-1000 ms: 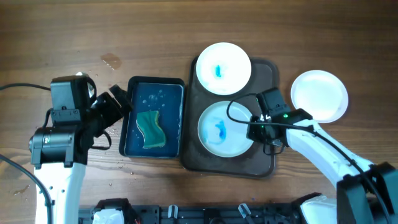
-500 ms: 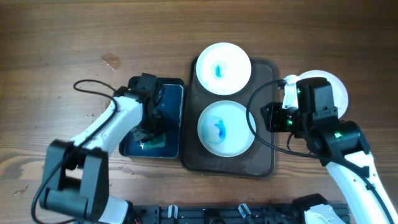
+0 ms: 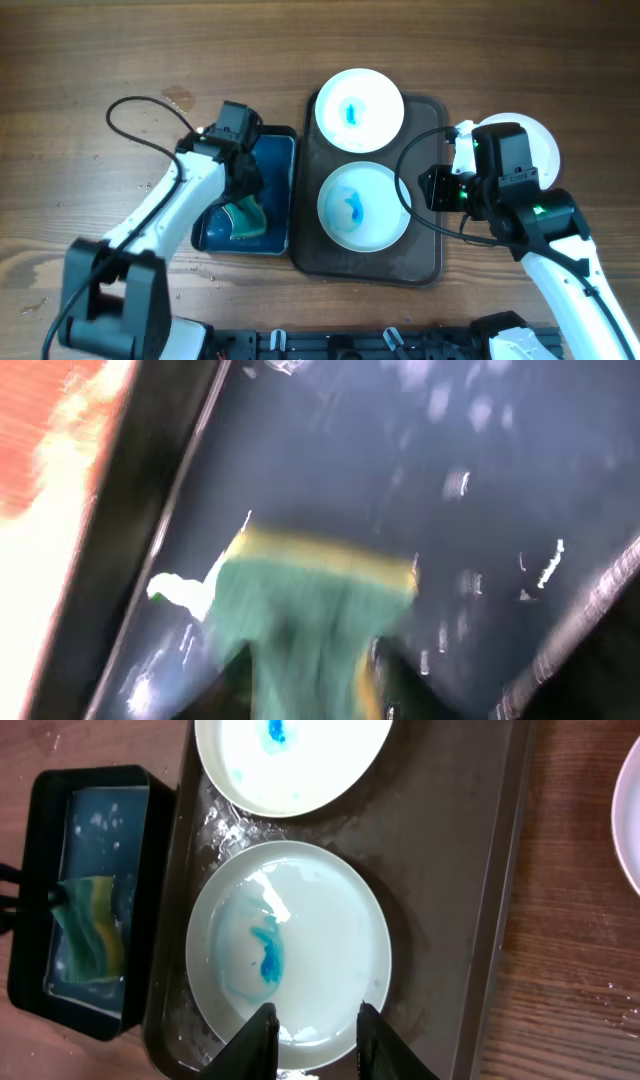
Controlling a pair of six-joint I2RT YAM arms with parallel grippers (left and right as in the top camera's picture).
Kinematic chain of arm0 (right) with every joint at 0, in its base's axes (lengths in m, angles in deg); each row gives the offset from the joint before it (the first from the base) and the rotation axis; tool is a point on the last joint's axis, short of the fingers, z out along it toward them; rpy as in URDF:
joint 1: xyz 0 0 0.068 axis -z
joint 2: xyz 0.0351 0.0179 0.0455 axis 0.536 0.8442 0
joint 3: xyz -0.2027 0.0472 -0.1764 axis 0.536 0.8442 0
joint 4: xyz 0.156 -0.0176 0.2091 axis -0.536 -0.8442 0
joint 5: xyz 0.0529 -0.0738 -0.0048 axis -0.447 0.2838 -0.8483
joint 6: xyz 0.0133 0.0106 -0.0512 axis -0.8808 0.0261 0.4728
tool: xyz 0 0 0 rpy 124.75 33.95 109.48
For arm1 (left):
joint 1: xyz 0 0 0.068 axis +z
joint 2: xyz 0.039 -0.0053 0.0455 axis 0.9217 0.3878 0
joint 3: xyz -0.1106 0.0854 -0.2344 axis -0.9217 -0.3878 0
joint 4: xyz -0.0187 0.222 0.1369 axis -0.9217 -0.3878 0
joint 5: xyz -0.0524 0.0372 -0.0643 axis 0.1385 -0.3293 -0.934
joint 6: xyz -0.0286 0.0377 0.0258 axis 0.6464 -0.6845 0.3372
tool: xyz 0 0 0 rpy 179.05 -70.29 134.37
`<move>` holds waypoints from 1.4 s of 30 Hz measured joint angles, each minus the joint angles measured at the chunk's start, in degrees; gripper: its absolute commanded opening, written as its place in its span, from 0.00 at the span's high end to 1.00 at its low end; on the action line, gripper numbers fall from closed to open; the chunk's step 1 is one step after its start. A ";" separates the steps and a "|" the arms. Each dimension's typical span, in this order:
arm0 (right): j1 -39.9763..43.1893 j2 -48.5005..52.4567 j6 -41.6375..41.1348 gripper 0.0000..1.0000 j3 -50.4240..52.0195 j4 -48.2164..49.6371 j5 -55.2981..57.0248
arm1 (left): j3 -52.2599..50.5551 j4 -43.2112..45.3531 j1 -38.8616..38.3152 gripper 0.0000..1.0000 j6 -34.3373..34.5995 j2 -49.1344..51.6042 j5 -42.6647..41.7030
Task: Clean dirty plates on tray and stack at the side
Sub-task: 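Grasp the sponge from the water tray with the left gripper, then hold the plate with the right gripper and scrub it with the sponge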
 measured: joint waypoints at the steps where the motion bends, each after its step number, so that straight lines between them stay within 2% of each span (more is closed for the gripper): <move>1: 0.00 0.00 -0.20 0.74 0.00 -0.07 -0.07 | -1.01 2.56 0.00 0.96 -0.09 1.92 0.13; 4: 0.00 0.00 -0.61 0.75 0.00 -0.72 -0.20 | -1.46 4.24 0.00 0.96 -0.20 4.04 0.20; 5: 0.00 0.00 -0.61 0.75 0.00 -1.40 -0.20 | -1.05 2.91 0.00 0.87 -0.22 4.04 0.20; 6: 0.00 0.00 -0.63 0.75 0.00 -1.62 -0.22 | 0.11 0.28 0.00 0.56 -0.42 3.89 0.17; 8: 0.00 0.00 -0.61 0.71 0.00 -1.75 -0.20 | 3.10 -5.66 0.00 0.28 -1.14 2.86 -0.09; 10: 0.00 0.00 -0.66 0.68 0.00 -2.10 -0.20 | 6.71 -10.12 0.02 0.29 -1.44 0.17 -0.07; 12: 0.00 0.02 -0.81 0.68 0.02 -2.78 -0.15 | 8.46 -13.29 0.07 0.36 -1.49 -2.95 -0.55; 13: 0.00 0.13 -0.81 0.68 0.11 -2.78 -0.15 | 8.52 -14.36 0.07 0.43 -1.44 -3.89 -1.40; 14: 0.00 0.63 -0.81 0.69 0.70 -2.80 -0.17 | 8.00 -14.67 0.07 0.50 -1.22 -3.98 -2.16; 16: 0.00 4.02 -0.81 0.71 3.08 -3.04 -0.42 | 3.10 -10.03 0.07 0.57 0.20 -3.85 -3.45; 17: 0.00 5.77 -0.81 0.71 3.45 -2.99 -0.46 | -0.79 -6.88 0.07 0.67 1.03 -3.45 -4.02; 19: 0.00 9.03 -0.81 0.73 3.72 -1.42 -0.63 | -7.30 1.18 0.07 0.96 1.92 -2.89 -5.03; 23: 0.00 12.52 -0.59 0.72 3.74 1.66 -0.83 | -9.01 3.37 0.07 0.96 2.29 -2.67 -5.68; 25: 0.00 14.10 -0.55 0.67 3.76 2.73 -0.81 | -7.34 -0.59 0.07 0.96 0.96 -2.67 -5.77; 27: 0.00 17.27 -1.07 0.66 3.74 3.85 -0.57 | -4.11 -7.21 0.07 0.96 -0.96 -3.26 -6.16; 30: 0.00 23.69 -1.66 0.64 3.76 6.58 0.11 | 7.58 -14.56 -0.02 0.96 -4.26 -8.57 -6.54; 33: 0.00 29.53 0.59 0.64 3.87 11.50 -0.83 | 11.61 -15.06 -1.16 0.96 -5.20 -13.46 -10.10; 34: 0.00 32.06 1.22 0.73 3.87 13.27 -1.09 | 11.65 -14.51 -1.62 0.96 -5.38 -14.10 -12.35; 35: 0.00 33.16 1.70 0.89 3.85 13.66 -1.31 | 11.65 -14.23 -2.23 0.96 -5.42 -14.10 -14.19; 36: 0.04 33.68 2.45 0.96 3.72 14.69 -1.62 | 11.63 -13.60 -3.13 0.96 -5.40 -13.97 -15.39; 42: 0.11 34.49 3.34 0.96 3.63 15.04 -3.37 | 11.63 -7.56 -10.12 0.96 -4.70 -11.65 -17.70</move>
